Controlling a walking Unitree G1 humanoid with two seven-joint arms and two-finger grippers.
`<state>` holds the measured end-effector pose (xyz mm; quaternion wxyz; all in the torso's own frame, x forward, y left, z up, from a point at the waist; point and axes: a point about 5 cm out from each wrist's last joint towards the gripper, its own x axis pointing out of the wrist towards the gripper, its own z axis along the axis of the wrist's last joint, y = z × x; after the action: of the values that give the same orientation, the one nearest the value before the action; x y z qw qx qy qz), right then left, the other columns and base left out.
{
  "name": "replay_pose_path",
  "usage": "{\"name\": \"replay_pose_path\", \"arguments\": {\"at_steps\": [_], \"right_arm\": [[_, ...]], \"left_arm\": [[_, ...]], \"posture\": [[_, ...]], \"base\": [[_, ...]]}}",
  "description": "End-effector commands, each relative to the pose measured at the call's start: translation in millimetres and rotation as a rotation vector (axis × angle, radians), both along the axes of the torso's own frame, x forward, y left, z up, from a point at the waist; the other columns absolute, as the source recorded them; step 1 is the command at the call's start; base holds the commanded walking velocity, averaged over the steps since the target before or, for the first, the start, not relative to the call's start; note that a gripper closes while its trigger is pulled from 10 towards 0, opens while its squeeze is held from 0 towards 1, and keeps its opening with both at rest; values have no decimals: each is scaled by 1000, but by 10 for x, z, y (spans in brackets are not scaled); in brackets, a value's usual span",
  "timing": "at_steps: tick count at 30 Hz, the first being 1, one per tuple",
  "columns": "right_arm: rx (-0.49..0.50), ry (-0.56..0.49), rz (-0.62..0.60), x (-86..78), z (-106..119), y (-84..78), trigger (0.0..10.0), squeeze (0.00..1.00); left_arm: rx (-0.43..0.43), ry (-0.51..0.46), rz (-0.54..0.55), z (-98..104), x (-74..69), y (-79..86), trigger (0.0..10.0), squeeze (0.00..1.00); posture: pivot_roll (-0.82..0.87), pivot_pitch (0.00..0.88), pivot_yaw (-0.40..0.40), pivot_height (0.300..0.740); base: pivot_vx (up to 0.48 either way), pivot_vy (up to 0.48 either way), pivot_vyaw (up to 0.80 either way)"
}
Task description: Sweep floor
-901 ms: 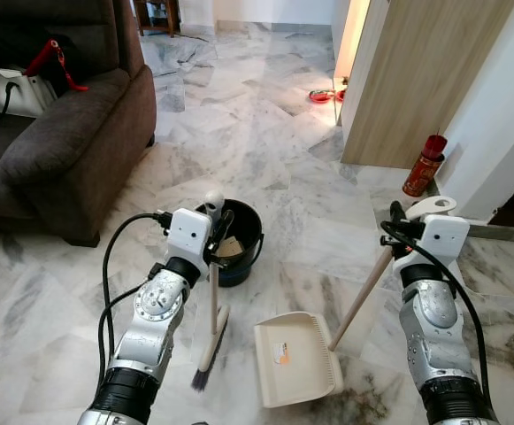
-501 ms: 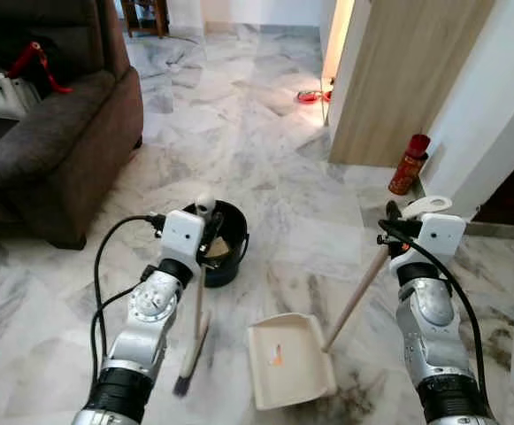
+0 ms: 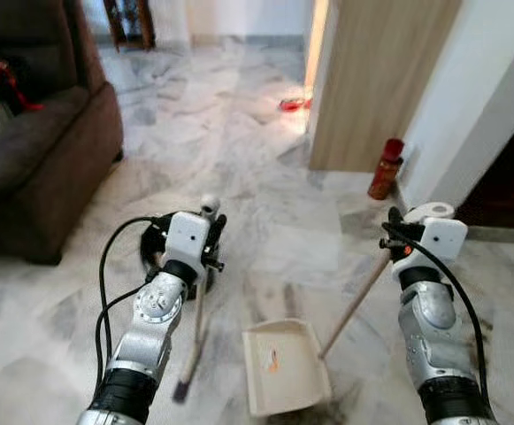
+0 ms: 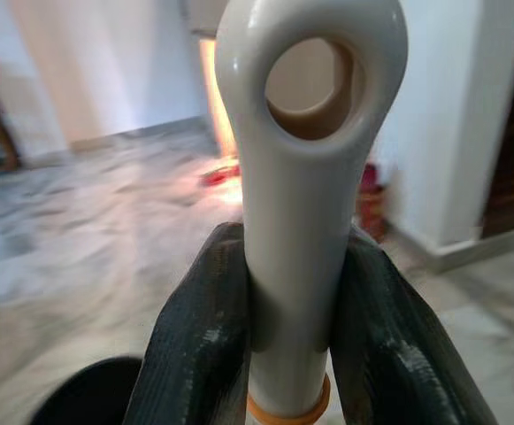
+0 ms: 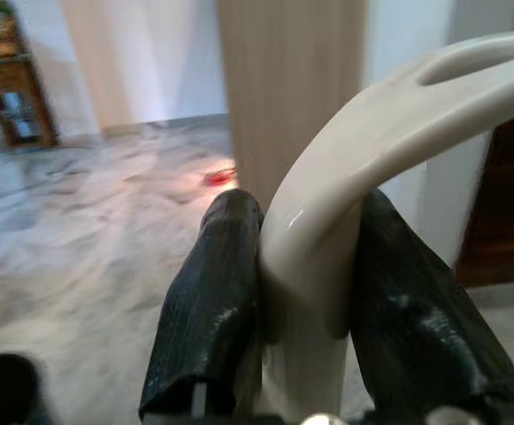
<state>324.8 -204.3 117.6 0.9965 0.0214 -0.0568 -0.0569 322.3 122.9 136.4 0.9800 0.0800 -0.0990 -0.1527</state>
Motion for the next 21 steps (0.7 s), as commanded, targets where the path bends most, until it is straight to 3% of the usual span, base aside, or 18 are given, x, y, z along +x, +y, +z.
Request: {"name": "replay_pose_path", "arguments": {"at_steps": [1,21], "right_arm": [[-11,-29,-9,12,80,-32,10000,0],[-17,-27,-13,18,75,-38,10000,0]], "left_arm": [[5,-26,-5,51,7,0,10000,0],[-5,-29,-11,62,10,-3,10000,0]], "posture": [[99,77,-38,740],[100,79,-35,740]], "base": [[240,-394,-800],[12,-17,-800]]}}
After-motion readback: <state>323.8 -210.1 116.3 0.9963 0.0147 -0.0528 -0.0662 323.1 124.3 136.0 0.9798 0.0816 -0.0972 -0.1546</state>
